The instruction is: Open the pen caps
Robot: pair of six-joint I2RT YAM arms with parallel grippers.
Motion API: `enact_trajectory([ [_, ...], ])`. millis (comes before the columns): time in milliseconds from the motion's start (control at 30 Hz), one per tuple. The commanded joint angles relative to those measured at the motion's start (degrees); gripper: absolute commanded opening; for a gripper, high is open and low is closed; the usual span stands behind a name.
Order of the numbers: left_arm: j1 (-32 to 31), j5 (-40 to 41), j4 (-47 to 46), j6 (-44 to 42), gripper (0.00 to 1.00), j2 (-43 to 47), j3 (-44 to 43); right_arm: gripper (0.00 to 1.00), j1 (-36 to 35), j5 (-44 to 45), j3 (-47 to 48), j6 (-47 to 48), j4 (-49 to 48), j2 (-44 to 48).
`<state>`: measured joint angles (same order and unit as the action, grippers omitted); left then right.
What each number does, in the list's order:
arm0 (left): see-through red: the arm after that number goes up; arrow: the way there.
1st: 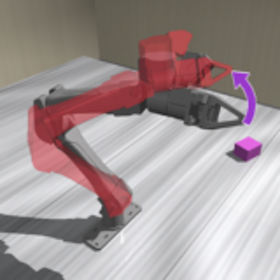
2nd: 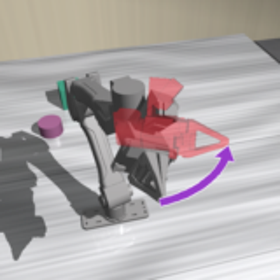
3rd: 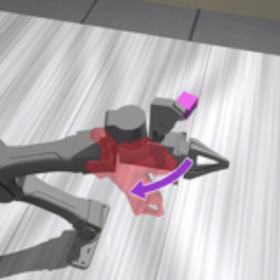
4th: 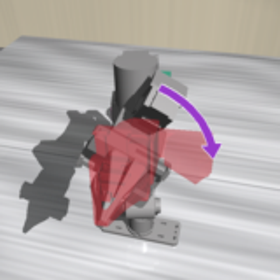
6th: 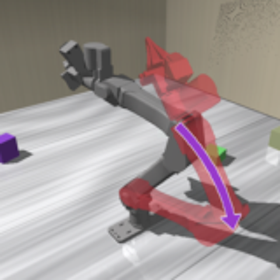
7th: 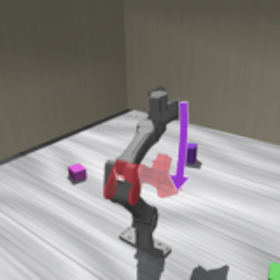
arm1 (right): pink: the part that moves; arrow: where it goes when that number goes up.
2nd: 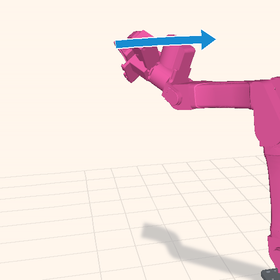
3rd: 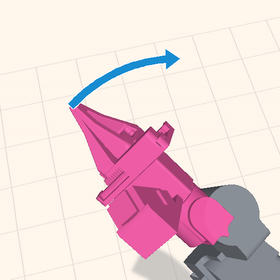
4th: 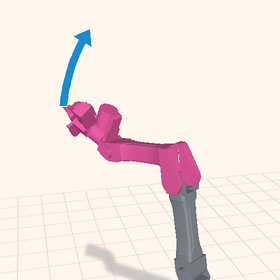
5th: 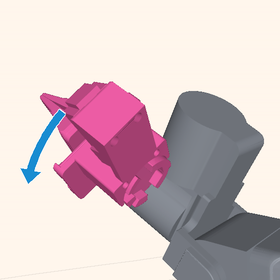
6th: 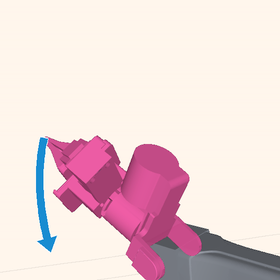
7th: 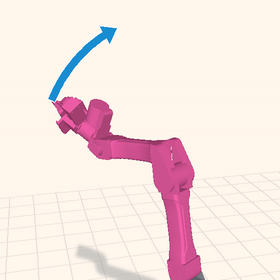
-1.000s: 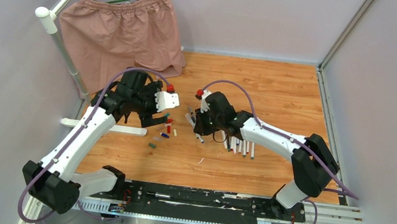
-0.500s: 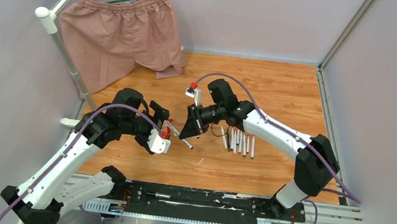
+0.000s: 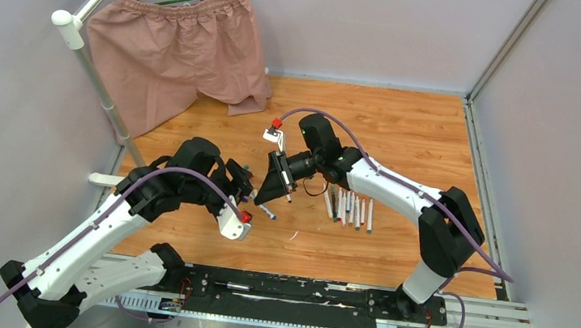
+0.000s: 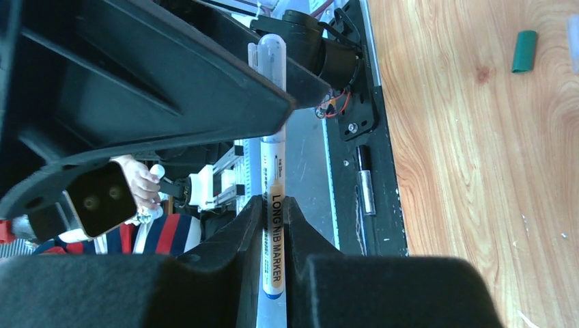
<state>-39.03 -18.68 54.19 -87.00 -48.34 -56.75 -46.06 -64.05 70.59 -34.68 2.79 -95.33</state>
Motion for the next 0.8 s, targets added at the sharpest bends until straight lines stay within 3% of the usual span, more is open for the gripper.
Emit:
enact_trajectory([
  [0,-0.53,3.36,0.50,-1.00,0.67,-1.40,0.16,0.00,0.34,-3.32,2.19,-4.00,-4.46,-0.91],
  [267,-0.53,6.12,0.47,0.36,0.41,-3.30,-0.84,0.00,0.40,-3.72,1.31,-4.14,-4.47,-0.73],
  [433,-0.57,5.99,0.39,3.66,0.14,-4.05,-2.43,0.00,0.32,-3.15,0.63,-3.86,-4.31,-0.78],
  [500,-0.53,5.19,0.39,5.41,0.01,-4.04,-3.05,0.21,0.32,-0.97,0.75,-2.97,-3.15,-0.32],
  [567,-0.53,4.76,0.43,6.80,0.00,-4.04,-3.58,0.35,0.09,2.54,1.70,-0.32,1.00,0.40],
  [667,-0.53,4.70,0.43,8.68,0.00,-4.32,-4.32,0.43,-0.69,5.77,3.21,1.32,3.64,0.38],
  [767,-0.57,4.87,0.41,10.44,0.00,-4.92,-4.72,0.45,-1.38,7.42,4.05,1.39,3.93,-0.06],
])
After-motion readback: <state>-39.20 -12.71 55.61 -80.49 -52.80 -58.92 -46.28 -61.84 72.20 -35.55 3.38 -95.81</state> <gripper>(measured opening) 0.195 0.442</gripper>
